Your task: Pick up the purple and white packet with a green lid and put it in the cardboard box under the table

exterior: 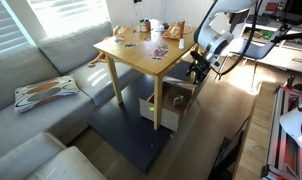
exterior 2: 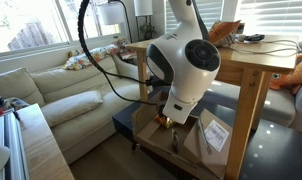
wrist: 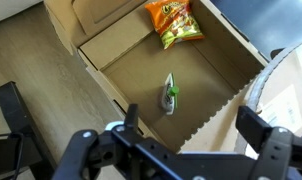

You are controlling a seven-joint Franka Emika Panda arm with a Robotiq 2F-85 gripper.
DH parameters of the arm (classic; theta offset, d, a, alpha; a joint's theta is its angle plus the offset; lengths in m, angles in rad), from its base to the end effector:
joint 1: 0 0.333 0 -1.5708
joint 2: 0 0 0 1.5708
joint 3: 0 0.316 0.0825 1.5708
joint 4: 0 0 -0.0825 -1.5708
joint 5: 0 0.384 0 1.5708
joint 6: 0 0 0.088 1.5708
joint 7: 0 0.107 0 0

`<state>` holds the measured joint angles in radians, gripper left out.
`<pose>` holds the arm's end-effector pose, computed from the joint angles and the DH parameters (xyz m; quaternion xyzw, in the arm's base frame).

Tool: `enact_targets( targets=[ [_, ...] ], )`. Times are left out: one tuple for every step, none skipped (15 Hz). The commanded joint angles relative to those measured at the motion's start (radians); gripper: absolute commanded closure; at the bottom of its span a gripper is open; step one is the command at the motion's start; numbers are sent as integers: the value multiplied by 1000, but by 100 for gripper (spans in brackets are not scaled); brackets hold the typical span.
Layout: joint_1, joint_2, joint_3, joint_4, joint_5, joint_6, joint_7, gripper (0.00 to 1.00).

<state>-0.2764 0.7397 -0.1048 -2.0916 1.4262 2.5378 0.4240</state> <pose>0.4713 -0.2084 0.0424 -0.4777 0.8336 0.0980 0.2596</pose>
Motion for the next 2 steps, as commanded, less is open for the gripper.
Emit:
enact_targets(
  targets=[
    [30, 2, -32, 2, 12, -19, 1, 0],
    [30, 2, -32, 2, 12, -19, 1, 0]
  ],
)
